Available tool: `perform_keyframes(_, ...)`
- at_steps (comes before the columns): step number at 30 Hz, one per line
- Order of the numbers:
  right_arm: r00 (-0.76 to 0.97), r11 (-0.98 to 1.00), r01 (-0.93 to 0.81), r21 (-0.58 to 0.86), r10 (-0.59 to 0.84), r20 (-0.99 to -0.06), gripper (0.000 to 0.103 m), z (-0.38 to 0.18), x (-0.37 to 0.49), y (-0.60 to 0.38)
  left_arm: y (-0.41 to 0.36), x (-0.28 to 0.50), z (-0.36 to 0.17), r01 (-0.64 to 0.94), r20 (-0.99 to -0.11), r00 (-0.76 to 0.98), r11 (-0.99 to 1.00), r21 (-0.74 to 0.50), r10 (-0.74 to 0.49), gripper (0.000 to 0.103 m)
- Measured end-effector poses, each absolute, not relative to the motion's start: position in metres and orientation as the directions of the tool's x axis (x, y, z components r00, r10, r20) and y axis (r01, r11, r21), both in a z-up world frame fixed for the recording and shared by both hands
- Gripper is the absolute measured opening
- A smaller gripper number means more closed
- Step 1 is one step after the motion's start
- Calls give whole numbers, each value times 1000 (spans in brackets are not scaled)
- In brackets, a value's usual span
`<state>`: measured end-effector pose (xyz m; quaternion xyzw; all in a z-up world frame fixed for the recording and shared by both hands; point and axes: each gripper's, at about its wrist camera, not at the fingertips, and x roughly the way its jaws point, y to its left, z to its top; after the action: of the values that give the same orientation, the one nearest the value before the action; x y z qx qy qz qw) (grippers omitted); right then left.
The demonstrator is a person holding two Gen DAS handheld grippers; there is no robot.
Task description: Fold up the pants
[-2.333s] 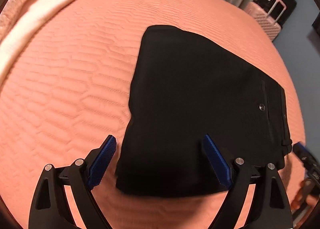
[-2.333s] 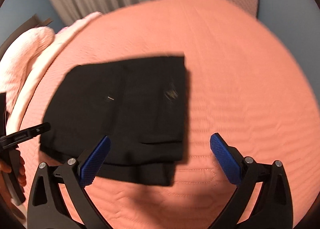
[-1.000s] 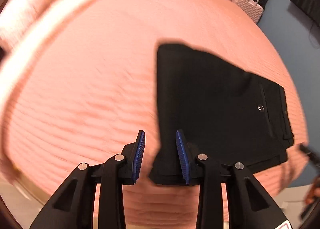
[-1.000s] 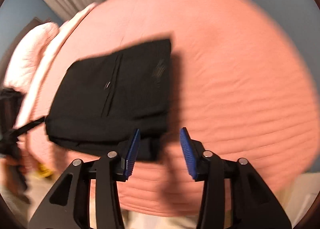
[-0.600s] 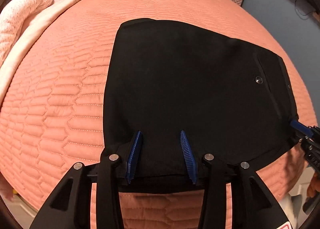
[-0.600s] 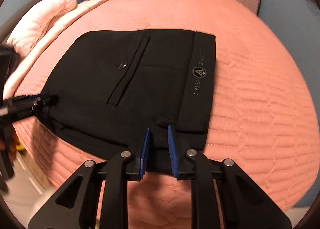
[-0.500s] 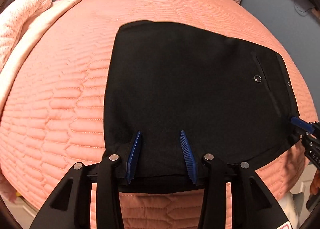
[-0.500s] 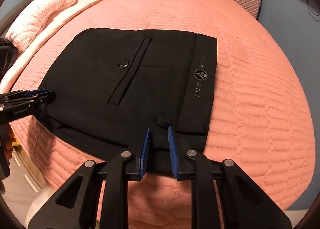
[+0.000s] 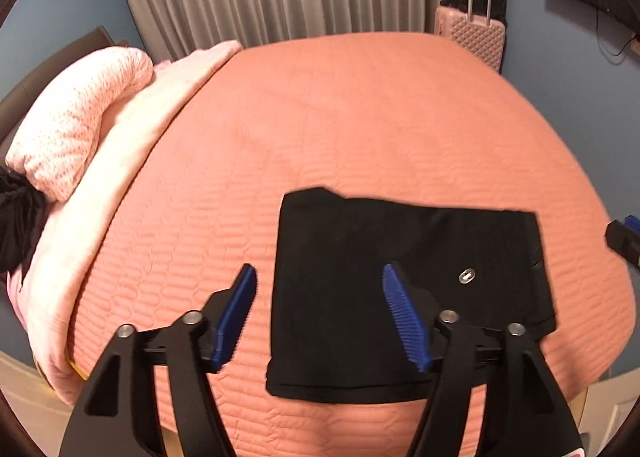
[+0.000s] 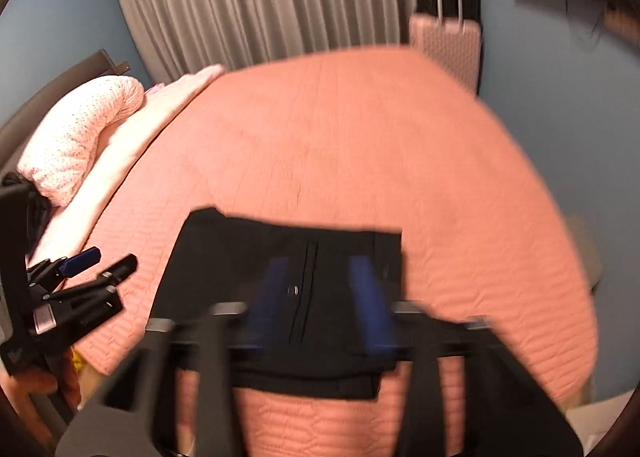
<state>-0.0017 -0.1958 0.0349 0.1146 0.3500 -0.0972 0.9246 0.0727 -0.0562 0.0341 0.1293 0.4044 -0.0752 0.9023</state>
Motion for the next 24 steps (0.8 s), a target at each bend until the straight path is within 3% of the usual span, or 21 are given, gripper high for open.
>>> perform_keyframes(2, 753, 961, 261, 94, -142, -643, 72, 48, -7, -182, -61, 60, 42, 242, -747, 664, 956, 169, -36, 69)
perform_keyframes(5, 765, 959, 271, 83, -162, -623, 91, 56, -18, -171, -67, 47, 46, 240, -761, 646, 962, 129, -59, 77)
perform_keyframes(8, 769, 947, 309, 85, -196, -608, 97, 59, -33, -170, -72, 33, 44, 240, -772, 634, 962, 134, -50, 81)
perform_keyframes(14, 752, 939, 331, 88, -207, -626, 98, 49, -38, -176, -75, 16, 32, 257, -786, 617, 956, 139, -52, 85)
perform_keyframes(24, 727, 931, 349, 107, -197, -658, 98, 32, -2, -187, -66, 55, 14, 210, -798, 603, 966, 149, -8, 85)
